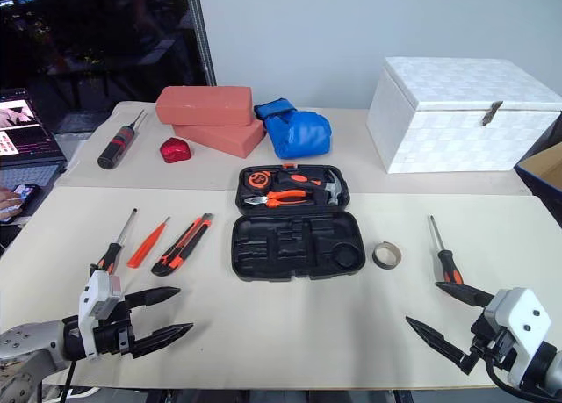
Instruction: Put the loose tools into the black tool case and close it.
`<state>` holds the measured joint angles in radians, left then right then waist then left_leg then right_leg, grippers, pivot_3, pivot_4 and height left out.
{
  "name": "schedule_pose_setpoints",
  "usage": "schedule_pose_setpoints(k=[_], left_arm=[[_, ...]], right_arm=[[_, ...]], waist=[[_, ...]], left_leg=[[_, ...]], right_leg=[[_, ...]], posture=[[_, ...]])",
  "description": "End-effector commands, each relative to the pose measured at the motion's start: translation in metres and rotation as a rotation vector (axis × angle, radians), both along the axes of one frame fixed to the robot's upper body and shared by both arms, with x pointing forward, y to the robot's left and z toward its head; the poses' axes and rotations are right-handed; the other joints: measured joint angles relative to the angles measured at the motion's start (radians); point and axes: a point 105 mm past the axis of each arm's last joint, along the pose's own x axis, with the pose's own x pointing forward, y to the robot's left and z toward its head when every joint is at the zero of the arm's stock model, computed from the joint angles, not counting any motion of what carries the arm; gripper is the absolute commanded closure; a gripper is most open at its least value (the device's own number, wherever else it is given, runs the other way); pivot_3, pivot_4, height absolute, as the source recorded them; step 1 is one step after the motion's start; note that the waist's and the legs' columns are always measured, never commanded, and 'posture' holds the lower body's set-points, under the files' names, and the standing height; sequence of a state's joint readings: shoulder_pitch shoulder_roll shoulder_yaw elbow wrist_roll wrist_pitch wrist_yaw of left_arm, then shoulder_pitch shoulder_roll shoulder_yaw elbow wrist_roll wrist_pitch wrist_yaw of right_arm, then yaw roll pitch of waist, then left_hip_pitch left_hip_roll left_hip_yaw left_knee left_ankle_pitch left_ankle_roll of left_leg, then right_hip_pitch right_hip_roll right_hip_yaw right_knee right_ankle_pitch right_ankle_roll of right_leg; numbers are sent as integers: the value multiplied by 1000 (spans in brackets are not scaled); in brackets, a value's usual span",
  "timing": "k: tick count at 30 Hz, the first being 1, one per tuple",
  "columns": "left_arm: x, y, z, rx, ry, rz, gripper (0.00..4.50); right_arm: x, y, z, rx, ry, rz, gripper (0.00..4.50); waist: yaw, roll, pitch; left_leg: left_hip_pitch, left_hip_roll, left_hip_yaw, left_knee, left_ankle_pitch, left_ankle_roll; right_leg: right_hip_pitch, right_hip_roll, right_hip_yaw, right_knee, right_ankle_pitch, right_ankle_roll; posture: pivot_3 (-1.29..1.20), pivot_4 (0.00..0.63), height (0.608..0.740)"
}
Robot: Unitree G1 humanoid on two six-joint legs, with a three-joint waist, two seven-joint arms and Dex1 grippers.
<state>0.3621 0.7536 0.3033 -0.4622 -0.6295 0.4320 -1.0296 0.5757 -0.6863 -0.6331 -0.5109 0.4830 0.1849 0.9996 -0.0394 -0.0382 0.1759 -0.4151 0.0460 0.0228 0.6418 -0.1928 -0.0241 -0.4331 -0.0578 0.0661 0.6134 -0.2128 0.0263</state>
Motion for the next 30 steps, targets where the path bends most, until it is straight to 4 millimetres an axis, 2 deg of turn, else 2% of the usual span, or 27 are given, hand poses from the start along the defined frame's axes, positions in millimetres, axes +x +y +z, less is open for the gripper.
schedule_pose_setpoints(k=[1, 4, 6, 8, 10, 14, 20, 24, 25, 28, 30], left_arm=[[16, -2, 22, -48, -98, 110, 0], [45, 15, 44, -144, -157, 390, 0], [57, 36, 43, -61, -122, 587, 0], [63, 56, 45, -27, -71, 704, 0], [67, 73, 50, 11, -63, 767, 0], [66, 114, 46, 161, 10, 901, 0], [67, 131, 27, 270, 136, 955, 0], [67, 123, 14, 259, 198, 907, 987], [67, 122, 12, 254, 200, 901, 1411], [67, 123, 13, 241, 188, 905, 2447], [70, 123, 23, 178, 135, 884, 3131]], right_arm=[[6, 11, 9, 36, -72, 47, 97], [17, 38, 26, 109, -165, 144, 97], [23, 54, 39, 124, -234, 204, 97], [25, 74, 48, 129, -241, 305, 97], [26, 87, 54, 138, -228, 378, 97], [27, 106, 65, 144, -221, 484, 97], [34, 114, 68, 128, -231, 506, 97], [34, 116, 67, 128, -224, 503, 0], [34, 115, 67, 128, -224, 500, 0], [34, 115, 67, 126, -225, 494, 0], [34, 115, 67, 131, -226, 486, 0]], waist=[[0, 0, 0], [0, -2, 1], [-3, -3, 1], [-6, -4, 2], [-6, -6, 3], [-4, -8, 3], [6, -10, 3], [8, -10, 3], [8, -11, 2], [10, -11, 2], [12, -11, 2]], left_leg=[[0, 0, 0, 0, 0, 0], [0, 1, 0, 0, 0, 0], [0, 0, 0, 1, 0, 1], [3, -1, 0, 2, 2, 4], [11, -1, 0, 2, 2, 3], [11, -1, 0, 2, 0, 0], [7, -2, 0, 1, 0, 0], [6, -2, 1, 1, 0, 0], [5, -2, 1, 1, 0, 0], [5, -1, 1, 1, 0, 0], [5, -1, 2, 1, 0, 0]], right_leg=[[0, 0, 0, 0, 0, 0], [0, 1, 0, 2, 1, 2], [0, 2, 0, 3, 2, 3], [2, 2, 1, 5, 3, 4], [6, 2, 1, 9, 3, 3], [5, 2, 1, 10, 2, 2], [4, 0, 1, 7, 2, 3], [3, 0, 0, 5, 2, 3], [3, 0, 0, 5, 2, 3], [1, 0, 0, 6, 2, 3], [1, 0, 0, 7, 2, 3]], posture=[[0, 150, 740], [0, 150, 740], [0, 150, 740], [0, 150, 740], [0, 150, 740], [0, 150, 740], [0, 150, 740], [0, 150, 740], [0, 150, 740], [0, 150, 740], [0, 150, 740]])
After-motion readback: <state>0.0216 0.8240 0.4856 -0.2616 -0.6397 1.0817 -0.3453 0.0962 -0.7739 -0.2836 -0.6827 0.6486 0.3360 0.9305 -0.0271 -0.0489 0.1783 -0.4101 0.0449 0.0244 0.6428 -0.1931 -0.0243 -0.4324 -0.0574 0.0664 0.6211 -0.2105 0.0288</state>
